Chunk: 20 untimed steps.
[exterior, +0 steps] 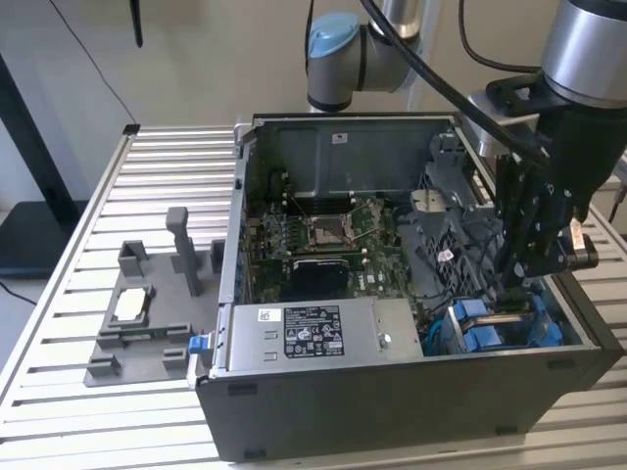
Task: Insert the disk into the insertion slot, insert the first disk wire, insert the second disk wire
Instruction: 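Insert the second disk wire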
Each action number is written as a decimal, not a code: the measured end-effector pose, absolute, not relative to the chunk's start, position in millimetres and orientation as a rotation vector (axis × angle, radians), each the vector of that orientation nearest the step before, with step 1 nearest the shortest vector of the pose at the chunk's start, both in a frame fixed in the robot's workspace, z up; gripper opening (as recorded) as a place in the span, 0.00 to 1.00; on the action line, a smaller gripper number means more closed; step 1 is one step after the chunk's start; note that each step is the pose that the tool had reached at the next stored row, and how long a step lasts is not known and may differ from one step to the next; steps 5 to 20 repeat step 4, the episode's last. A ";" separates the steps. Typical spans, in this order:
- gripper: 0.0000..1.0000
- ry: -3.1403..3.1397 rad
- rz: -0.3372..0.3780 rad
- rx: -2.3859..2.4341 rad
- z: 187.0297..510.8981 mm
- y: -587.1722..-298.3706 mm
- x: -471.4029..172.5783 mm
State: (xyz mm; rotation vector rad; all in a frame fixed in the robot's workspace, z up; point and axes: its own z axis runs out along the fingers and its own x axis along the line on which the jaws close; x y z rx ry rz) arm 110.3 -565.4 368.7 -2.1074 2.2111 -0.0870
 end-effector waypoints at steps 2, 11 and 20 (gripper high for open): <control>0.24 2.211 -0.087 -2.107 368.9 -565.4 110.3; 0.24 2.211 -0.087 -2.107 368.9 -565.4 110.3; 0.24 2.211 -0.087 -2.107 368.9 -565.4 110.3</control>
